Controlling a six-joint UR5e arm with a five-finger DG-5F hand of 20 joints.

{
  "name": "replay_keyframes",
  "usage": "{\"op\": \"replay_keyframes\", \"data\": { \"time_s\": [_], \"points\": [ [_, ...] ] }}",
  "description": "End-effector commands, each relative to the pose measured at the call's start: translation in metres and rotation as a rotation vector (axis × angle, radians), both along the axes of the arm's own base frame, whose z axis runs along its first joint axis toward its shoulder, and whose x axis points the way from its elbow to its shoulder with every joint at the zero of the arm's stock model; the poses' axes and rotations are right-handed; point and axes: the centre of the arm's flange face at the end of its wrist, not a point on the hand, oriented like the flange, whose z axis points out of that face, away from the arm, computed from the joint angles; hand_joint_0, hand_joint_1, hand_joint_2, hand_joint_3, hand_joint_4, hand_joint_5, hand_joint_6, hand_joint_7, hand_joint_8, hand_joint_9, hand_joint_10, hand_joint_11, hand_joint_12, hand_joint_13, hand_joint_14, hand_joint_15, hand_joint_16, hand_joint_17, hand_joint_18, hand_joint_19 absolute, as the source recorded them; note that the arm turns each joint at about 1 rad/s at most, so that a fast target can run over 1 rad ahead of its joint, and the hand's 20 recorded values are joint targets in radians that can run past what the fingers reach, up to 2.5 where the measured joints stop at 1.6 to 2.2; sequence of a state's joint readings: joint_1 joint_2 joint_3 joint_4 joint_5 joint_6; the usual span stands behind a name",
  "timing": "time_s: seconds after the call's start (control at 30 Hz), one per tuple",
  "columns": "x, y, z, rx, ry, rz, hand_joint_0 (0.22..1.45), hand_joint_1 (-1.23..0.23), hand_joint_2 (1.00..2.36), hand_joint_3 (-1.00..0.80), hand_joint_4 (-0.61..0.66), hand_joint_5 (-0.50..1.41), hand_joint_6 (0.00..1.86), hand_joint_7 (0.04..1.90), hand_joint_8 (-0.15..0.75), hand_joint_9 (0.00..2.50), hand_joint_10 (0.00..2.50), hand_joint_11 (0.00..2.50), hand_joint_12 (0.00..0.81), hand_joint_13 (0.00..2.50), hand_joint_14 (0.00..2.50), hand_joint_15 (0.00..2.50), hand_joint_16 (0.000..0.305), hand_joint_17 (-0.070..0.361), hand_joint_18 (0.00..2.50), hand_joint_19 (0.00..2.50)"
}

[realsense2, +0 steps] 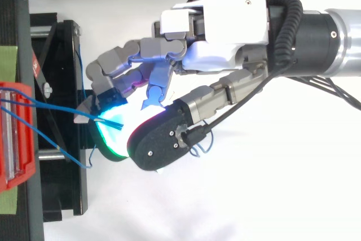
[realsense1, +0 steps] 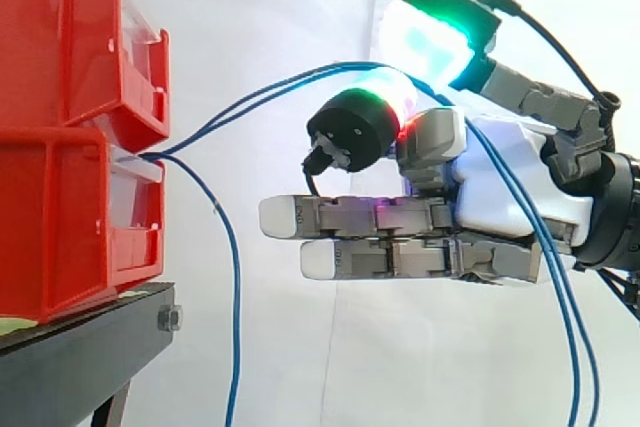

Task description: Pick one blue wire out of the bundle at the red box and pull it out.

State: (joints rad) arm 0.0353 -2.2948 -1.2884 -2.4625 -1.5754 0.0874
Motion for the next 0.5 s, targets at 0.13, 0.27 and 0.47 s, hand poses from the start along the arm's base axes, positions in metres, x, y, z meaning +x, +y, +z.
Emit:
{"op": "replay_keyframes", "data": {
  "time_s": [0.13,0.27,0.47],
  "points": [
    [0.0,0.0,0.0,0.0,0.0,0.0,0.6,-0.93,1.02,-0.3,0.17,-0.02,0.65,1.52,0.22,1.11,0.03,0.67,0.362,0.4,0.01,0.22,0.052,0.117,0.31,0.37],
    [0.0,0.0,0.0,0.0,0.0,0.0,0.64,-0.97,1.01,-0.44,0.19,-0.02,0.65,1.53,0.211,1.08,0.03,0.67,0.362,0.39,0.01,0.21,0.052,0.116,0.31,0.33],
    [-0.0001,0.0,0.0011,0.0,-0.002,0.0,0.53,-0.71,1.0,-0.5,0.22,0.02,0.52,1.67,0.194,1.15,0.02,0.55,0.363,0.42,0.01,0.2,0.054,0.122,0.33,0.38]
  ]
}}
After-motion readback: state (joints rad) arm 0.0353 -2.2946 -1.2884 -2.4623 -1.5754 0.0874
